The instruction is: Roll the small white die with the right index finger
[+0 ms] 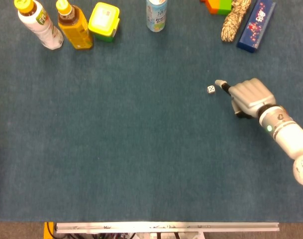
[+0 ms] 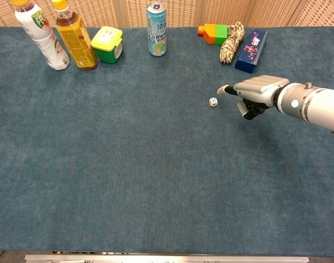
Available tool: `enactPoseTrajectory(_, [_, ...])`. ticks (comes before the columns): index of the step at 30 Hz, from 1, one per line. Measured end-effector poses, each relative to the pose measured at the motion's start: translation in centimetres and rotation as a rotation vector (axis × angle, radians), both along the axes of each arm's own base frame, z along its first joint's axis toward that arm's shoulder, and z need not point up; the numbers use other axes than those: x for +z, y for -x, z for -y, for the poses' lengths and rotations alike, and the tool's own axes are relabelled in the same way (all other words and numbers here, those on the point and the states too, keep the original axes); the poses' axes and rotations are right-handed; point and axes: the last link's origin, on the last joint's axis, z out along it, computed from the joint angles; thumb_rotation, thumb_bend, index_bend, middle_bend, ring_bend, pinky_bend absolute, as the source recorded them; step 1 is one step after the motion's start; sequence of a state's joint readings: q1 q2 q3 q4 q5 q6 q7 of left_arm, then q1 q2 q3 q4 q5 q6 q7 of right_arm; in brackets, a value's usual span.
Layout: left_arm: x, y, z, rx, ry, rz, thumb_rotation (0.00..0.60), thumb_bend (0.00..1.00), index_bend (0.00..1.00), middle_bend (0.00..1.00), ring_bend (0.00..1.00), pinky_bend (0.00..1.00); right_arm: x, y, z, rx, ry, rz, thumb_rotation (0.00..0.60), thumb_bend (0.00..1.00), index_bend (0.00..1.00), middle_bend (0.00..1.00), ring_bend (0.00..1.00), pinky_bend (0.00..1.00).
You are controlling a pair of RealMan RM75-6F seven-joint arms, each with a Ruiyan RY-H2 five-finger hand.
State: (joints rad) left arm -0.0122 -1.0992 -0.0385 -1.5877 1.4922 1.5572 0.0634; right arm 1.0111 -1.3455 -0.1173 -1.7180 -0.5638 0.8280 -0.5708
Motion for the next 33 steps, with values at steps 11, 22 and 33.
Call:
enactPoseTrajectory(11, [0.0,0.1,0.0,0.005,0.001,-0.001,0.600,0.20,0.19,0.22,0.24,0.08,-0.8,0.3,1.1,-0.020,0.001,-0.012,0.600,0.89,0.00,1.00,1.00,1.00])
enactPoseTrajectory(22, [0.3,0.1,0.1,0.008,-0.007,0.000,0.600,0.20,0.19,0.22,0.24,0.08,-2.3,-0.3,1.3,-0.007,-0.030,-0.013,0.600,0.89,0.00,1.00,1.00,1.00])
enactPoseTrajectory(33, [0.4,0.5,0.2,0.013,-0.012,0.000,0.600,0.20,0.19,0.22,0.24,0.08,-2.5,-0.1,0.2,-0.004,-0.058,-0.023,0.600,0.89,0.00,1.00,1.00,1.00])
